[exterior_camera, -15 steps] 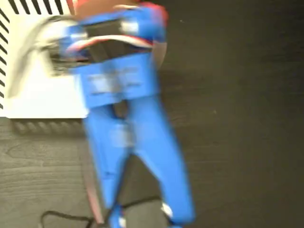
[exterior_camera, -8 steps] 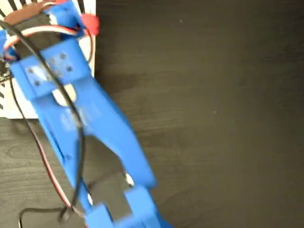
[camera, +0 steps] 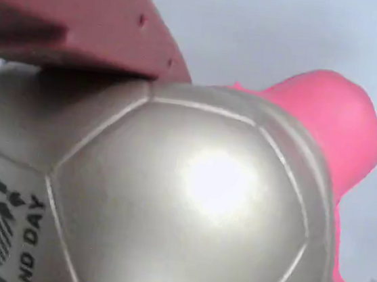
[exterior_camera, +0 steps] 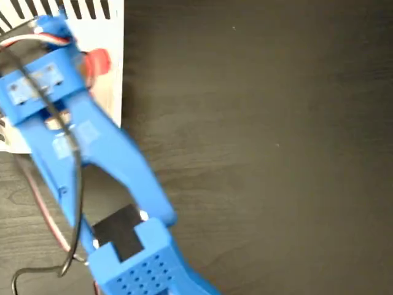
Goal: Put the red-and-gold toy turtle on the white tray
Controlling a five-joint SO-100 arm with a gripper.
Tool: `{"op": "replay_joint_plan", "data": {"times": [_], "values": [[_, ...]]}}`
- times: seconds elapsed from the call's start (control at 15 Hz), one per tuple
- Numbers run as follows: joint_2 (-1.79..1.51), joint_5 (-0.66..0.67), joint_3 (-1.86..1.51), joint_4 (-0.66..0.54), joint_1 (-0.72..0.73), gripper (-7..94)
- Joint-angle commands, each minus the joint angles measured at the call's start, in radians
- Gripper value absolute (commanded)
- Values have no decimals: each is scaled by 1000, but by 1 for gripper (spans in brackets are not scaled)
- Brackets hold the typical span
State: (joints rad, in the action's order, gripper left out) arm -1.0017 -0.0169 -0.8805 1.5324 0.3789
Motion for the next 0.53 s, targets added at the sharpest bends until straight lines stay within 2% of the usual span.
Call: {"op": "replay_joint_plan", "data": {"times": [0.0,0.27,0.4,0.47], "values": [[-40,-43,63,-23,28,0],[-31,-46,60,-26,28,2],[-26,-35,58,-14,28,17],[-23,-34,58,-11,29,36]]}}
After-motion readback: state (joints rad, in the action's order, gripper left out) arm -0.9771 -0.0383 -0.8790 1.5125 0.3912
